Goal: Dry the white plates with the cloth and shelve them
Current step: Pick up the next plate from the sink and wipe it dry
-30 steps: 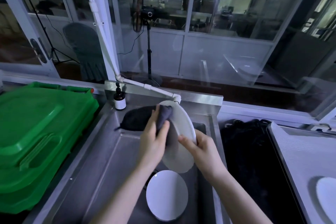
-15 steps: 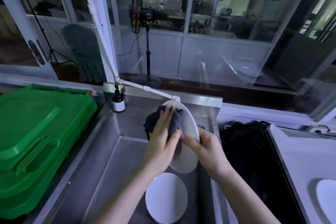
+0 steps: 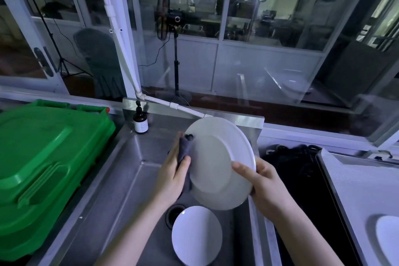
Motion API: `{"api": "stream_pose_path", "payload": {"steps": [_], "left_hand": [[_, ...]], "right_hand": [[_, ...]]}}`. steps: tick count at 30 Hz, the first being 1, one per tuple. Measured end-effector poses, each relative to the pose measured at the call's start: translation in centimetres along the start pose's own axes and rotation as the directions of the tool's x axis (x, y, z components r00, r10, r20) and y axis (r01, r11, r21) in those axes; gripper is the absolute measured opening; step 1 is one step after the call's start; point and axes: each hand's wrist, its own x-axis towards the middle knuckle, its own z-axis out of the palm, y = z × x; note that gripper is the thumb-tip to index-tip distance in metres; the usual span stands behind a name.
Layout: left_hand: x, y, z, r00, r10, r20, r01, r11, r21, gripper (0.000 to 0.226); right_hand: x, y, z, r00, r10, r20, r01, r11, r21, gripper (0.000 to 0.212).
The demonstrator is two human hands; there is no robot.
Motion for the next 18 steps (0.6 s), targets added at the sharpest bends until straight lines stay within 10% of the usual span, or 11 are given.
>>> {"api": "stream_pose_path", "payload": {"steps": [9,15,18], "left_hand": [[1.7,2.4,1.1,0.943,0.321,0.089,-0.332,0.886,0.325,0.056],[0.1,-0.6,-0.1,0.997,-0.030,-0.067,0.031,0.999,0.010,0.052],[-2.7,-0.9,1.9,0.996,0.010,-0.090,-0.019,0.995,-0.098,0.057]], "right_hand": [[1.1,1.0,1.5,0.999,0.032,0.012,-0.032,0.998,-0.050,0.023],[1.4,-0.5,0.3,0.996,0.050,-0.077,-0.041,0.991,0.125,0.028],[2.1,-1.5,0.7,0.989,0.047,-0.139,-0.007,0.960,0.279,0.036]]}}
